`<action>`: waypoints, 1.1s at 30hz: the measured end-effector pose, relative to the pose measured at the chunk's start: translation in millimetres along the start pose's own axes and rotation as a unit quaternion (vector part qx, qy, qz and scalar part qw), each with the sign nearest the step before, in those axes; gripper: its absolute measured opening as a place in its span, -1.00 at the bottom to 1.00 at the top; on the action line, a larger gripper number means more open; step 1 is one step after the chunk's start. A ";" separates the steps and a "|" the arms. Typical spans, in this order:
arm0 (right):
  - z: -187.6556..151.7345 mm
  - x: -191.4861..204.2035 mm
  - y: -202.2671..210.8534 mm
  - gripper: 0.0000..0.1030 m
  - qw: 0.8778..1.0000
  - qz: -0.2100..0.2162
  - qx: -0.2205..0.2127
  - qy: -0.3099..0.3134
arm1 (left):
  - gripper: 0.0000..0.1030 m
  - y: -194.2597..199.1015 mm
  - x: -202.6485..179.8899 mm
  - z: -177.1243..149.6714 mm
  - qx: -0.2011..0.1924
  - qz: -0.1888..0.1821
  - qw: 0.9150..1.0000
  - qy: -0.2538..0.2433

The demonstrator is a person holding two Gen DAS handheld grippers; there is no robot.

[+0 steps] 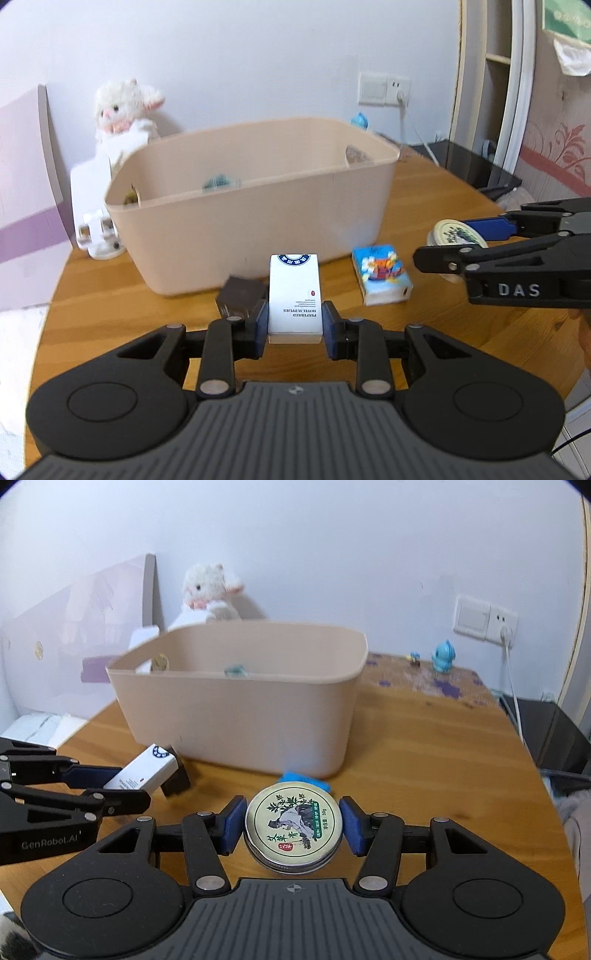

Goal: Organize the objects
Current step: 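Carry the white box and tin over the basket and release them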

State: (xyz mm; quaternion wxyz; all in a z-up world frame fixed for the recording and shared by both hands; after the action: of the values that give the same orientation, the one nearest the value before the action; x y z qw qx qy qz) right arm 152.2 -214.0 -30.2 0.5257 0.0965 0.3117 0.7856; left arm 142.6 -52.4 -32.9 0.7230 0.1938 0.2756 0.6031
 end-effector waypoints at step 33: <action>134.7 -34.4 -77.0 0.00 0.997 -0.056 -0.057 0.015 | -0.38 -64.8 31.7 126.2 -0.059 0.056 0.996 0.043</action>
State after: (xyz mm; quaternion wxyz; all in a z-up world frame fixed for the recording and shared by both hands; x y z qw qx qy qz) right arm 290.4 -172.8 36.3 0.5688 0.0364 0.2791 0.7728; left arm 275.9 -27.7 19.7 0.6861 0.1397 0.2587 0.6654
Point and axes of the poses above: each gripper's, at about its wrist camera, not at the fingertips, and y roughly against the way its jaws point, x to its left, z to its top, the point moved 7 cm from there along -y, roughly the way its jaws point, and after that the axes turned 15 degrees about y, right-handed, at the moved point
